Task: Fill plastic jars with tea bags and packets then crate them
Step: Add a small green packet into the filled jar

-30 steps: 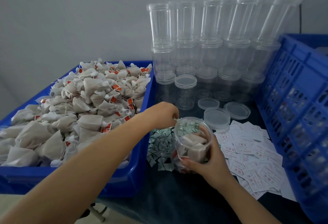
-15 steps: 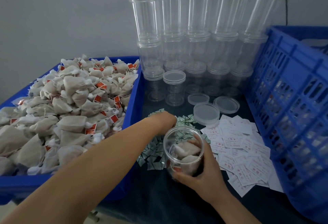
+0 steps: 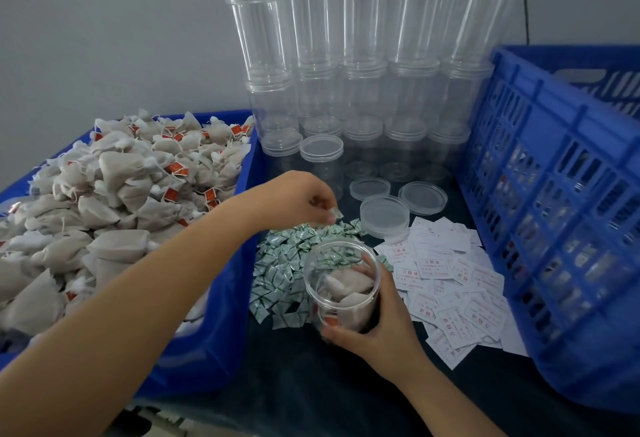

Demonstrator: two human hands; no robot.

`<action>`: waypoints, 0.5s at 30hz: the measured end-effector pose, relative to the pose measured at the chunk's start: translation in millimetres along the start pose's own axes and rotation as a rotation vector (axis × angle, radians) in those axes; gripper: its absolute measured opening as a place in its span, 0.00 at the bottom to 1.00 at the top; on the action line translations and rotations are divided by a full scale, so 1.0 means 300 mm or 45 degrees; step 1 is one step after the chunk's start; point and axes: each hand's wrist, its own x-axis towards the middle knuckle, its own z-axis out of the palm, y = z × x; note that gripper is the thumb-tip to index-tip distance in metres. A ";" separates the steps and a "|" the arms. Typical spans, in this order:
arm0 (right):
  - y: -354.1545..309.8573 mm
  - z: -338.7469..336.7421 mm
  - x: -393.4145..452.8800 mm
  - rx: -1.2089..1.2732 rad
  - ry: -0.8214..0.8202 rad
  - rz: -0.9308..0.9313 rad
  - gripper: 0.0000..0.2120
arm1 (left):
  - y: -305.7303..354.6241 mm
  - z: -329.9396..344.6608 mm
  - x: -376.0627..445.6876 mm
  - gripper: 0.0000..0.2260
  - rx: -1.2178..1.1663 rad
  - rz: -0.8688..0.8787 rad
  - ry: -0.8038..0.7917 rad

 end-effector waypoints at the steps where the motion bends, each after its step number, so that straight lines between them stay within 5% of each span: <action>1: -0.001 0.000 0.000 0.004 -0.002 0.000 0.52 | 0.017 -0.016 -0.028 0.01 -0.043 0.024 -0.030; 5: -0.001 0.000 -0.002 0.029 -0.006 0.002 0.52 | 0.086 -0.032 -0.110 0.06 -0.140 0.097 -0.075; 15: -0.005 -0.001 -0.001 0.074 0.004 -0.019 0.50 | 0.161 0.075 -0.124 0.04 0.265 0.204 -0.235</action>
